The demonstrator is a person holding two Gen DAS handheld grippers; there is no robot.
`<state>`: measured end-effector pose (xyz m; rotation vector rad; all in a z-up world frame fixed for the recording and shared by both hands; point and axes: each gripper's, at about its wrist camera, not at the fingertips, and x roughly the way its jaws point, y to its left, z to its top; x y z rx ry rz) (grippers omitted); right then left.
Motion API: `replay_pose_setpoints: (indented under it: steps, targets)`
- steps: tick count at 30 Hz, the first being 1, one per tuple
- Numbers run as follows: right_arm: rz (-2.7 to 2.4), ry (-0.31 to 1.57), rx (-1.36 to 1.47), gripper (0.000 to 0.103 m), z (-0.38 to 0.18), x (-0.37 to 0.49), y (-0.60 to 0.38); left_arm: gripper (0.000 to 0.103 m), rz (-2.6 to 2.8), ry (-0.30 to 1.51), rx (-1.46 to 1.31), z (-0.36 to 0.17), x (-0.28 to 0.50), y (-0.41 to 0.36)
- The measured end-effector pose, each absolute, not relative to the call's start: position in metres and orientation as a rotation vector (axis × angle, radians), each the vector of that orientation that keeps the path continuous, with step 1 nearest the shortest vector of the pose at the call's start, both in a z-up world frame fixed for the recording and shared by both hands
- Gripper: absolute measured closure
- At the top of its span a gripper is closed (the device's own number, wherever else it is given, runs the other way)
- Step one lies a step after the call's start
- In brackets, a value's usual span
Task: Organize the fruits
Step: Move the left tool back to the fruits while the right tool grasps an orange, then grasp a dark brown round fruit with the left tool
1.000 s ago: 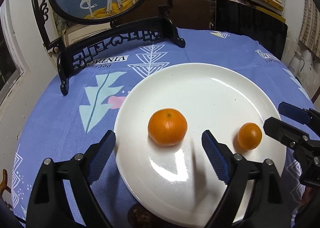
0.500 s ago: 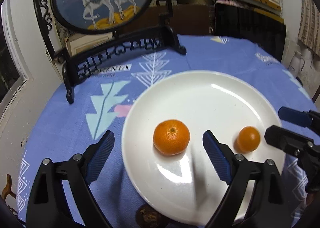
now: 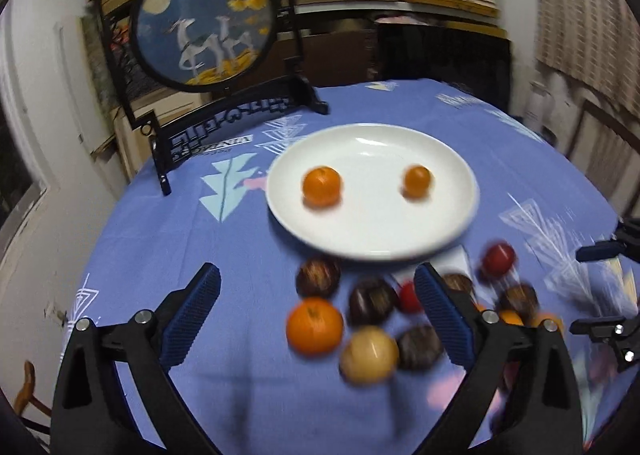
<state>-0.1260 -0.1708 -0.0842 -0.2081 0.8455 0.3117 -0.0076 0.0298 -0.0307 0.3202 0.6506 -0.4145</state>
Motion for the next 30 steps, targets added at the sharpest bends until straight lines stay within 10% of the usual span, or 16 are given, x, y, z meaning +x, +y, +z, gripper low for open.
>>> replay_pose_setpoints:
  steps: [9,11,22,25,27,30]
  targets:
    - [0.343,0.909,-0.223,0.046,-0.107,-0.116,-0.148,0.008,-0.608,0.714,0.440,-0.048,-0.079,0.016]
    - [0.381,0.911,-0.207,0.068,-0.109,-0.113,-0.145,0.008,-0.648,0.731,0.457,-0.055,-0.091,0.010]
    - [0.299,0.888,-0.160,0.068,-0.101,-0.134,-0.178,0.008,-0.775,0.864,0.549,-0.105,-0.115,-0.042]
    - [0.297,0.888,-0.147,0.068,-0.102,-0.134,-0.181,0.028,-0.781,0.899,0.538,-0.111,-0.110,-0.045]
    - [0.299,0.891,-0.140,0.068,-0.104,-0.133,-0.180,0.061,-0.812,0.923,0.509,-0.110,-0.109,-0.044]
    - [0.308,0.889,-0.141,0.068,-0.105,-0.133,-0.178,0.061,-0.790,0.903,0.529,-0.107,-0.112,-0.040]
